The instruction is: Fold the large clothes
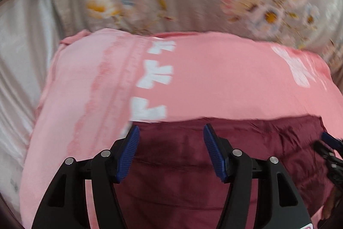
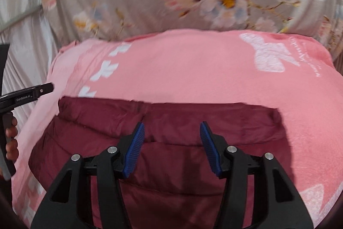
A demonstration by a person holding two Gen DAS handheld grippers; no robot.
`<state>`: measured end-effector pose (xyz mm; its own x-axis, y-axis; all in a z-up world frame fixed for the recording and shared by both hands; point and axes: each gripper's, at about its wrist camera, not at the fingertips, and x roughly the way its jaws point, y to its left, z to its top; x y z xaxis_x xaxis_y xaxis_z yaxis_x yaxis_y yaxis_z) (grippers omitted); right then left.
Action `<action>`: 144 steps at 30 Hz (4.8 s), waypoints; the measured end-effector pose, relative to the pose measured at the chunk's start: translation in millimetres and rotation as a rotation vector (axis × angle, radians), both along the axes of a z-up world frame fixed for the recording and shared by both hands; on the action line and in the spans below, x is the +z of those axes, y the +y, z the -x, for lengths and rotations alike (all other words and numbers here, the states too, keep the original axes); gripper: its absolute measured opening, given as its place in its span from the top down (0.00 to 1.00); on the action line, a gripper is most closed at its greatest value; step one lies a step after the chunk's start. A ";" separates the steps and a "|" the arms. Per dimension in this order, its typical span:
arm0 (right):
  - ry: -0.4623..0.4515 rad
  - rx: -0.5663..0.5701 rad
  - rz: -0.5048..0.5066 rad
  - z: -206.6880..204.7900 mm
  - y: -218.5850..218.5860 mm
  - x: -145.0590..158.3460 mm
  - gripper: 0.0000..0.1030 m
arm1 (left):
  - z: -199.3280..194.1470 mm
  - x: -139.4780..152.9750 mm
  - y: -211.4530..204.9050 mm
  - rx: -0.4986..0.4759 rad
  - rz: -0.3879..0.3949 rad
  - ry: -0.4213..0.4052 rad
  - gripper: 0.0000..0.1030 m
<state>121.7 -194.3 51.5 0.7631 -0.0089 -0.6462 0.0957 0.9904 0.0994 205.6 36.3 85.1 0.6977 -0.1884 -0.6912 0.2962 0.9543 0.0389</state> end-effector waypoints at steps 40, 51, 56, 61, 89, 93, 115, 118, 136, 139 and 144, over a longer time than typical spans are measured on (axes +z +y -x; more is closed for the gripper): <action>0.091 -0.028 -0.032 -73.0 -4.2 -62.5 1.00 | -42.3 -103.9 -70.5 -0.009 -0.027 0.057 0.34; 0.031 -0.301 -0.108 -26.1 -117.2 -26.4 0.97 | -61.1 -41.0 20.2 0.131 0.017 0.022 0.34; 0.067 -0.319 -0.124 -26.1 -133.3 -50.9 0.98 | -82.7 -81.8 41.8 0.199 0.041 0.117 0.33; 0.069 -0.321 -0.059 -31.1 -125.4 -60.0 0.99 | -80.1 -95.0 34.6 0.207 -0.001 0.081 0.24; -0.007 -0.330 -0.007 -1.1 -98.3 -35.6 0.93 | -69.8 -86.9 42.4 0.260 -0.005 0.087 0.17; -0.038 -0.175 -0.027 25.3 -38.5 -14.6 0.93 | -30.1 -56.4 58.0 0.244 0.066 0.068 0.18; 0.038 -0.018 -0.027 50.2 74.2 -86.3 0.94 | 82.8 -106.7 183.6 0.332 0.476 0.330 0.19; 0.039 -0.016 -0.033 51.0 75.7 -86.8 0.94 | 81.7 -106.6 177.1 0.334 0.477 0.304 0.19; 0.070 0.048 -0.186 107.5 73.2 -76.3 0.92 | 121.9 -2.4 99.7 0.102 0.379 0.061 0.89; 0.070 0.049 -0.167 100.4 76.9 -81.6 0.92 | 132.2 25.6 71.9 0.022 0.370 0.018 0.90; 0.049 0.032 -0.236 117.8 57.2 -64.1 0.92 | 146.9 59.8 14.7 -0.107 0.338 -0.029 0.90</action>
